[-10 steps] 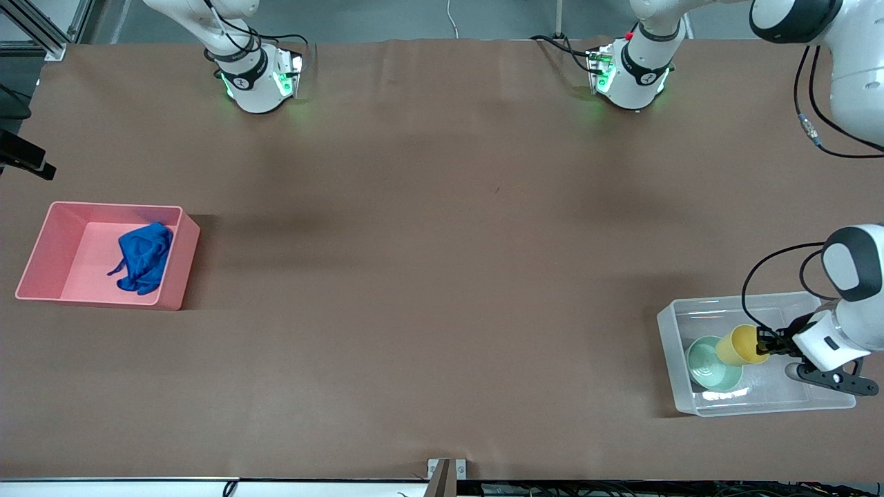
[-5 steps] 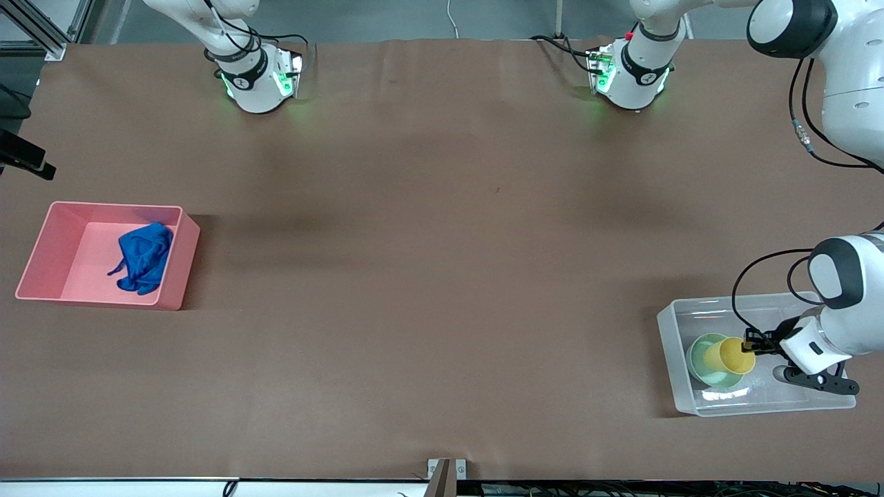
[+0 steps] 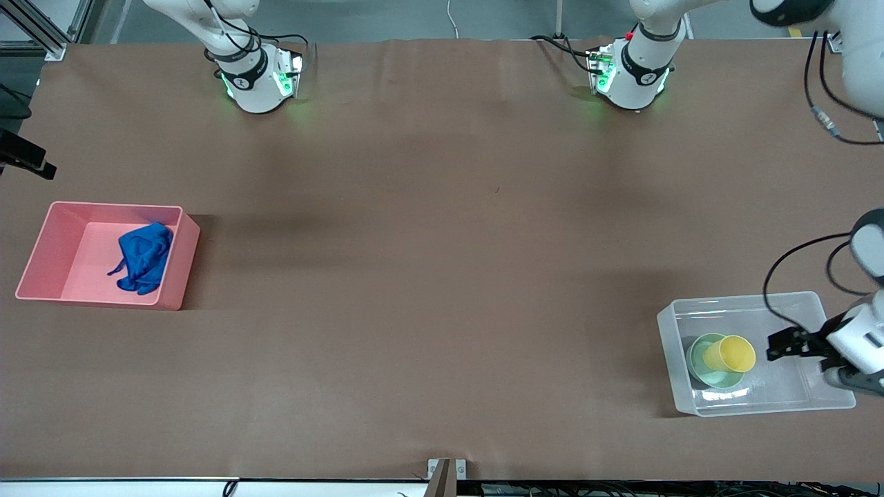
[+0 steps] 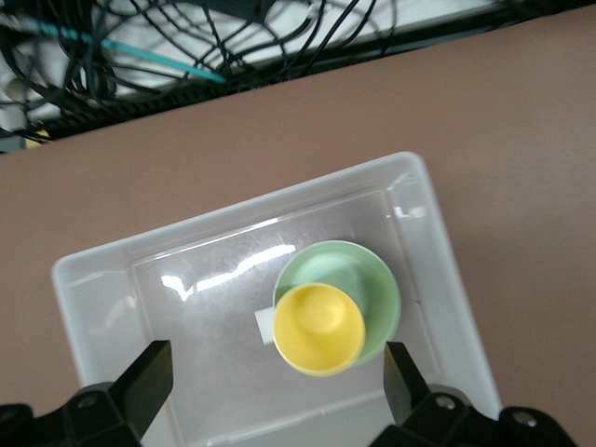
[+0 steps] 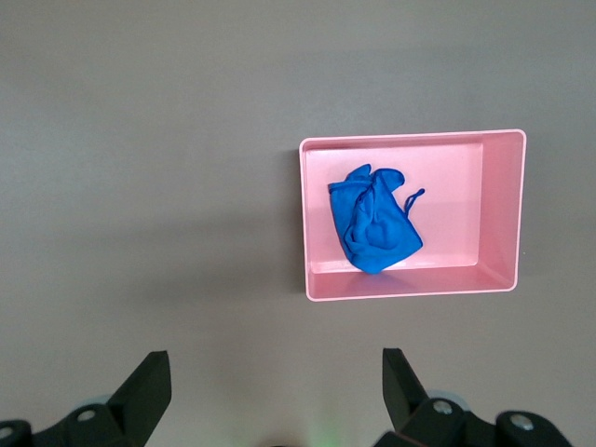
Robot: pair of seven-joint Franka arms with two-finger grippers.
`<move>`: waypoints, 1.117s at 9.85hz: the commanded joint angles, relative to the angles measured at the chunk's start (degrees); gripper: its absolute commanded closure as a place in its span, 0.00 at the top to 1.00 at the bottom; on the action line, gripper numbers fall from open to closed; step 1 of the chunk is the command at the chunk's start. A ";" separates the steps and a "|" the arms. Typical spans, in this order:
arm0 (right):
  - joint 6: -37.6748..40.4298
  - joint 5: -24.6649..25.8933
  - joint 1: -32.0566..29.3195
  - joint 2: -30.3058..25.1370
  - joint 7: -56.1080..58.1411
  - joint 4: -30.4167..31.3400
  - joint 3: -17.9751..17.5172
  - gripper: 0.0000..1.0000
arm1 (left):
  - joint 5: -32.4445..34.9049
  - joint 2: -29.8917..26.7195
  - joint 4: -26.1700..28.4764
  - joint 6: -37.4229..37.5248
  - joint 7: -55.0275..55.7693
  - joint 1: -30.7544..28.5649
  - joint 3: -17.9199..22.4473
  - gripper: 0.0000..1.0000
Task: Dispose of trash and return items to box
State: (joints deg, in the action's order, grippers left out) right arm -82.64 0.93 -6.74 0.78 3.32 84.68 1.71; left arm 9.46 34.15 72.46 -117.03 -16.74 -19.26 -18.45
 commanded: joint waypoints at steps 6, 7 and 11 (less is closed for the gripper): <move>-0.50 -0.58 -0.81 -1.22 0.63 1.10 -0.48 1.00 | -3.48 -24.74 13.33 16.56 3.20 0.88 -1.94 1.00; -0.77 -0.67 -0.81 -1.13 0.72 1.10 -0.48 1.00 | -3.92 -26.40 13.33 19.10 3.20 2.89 -1.16 1.00; -0.59 -0.84 -0.81 -1.13 0.72 1.10 -0.48 1.00 | -8.75 -33.87 15.60 25.89 4.95 18.25 16.65 1.00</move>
State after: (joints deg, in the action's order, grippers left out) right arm -82.86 0.93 -6.77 0.76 3.37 84.69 1.70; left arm 2.05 2.97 83.48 -91.50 -13.26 -5.39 -6.70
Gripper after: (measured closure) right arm 0.000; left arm 0.000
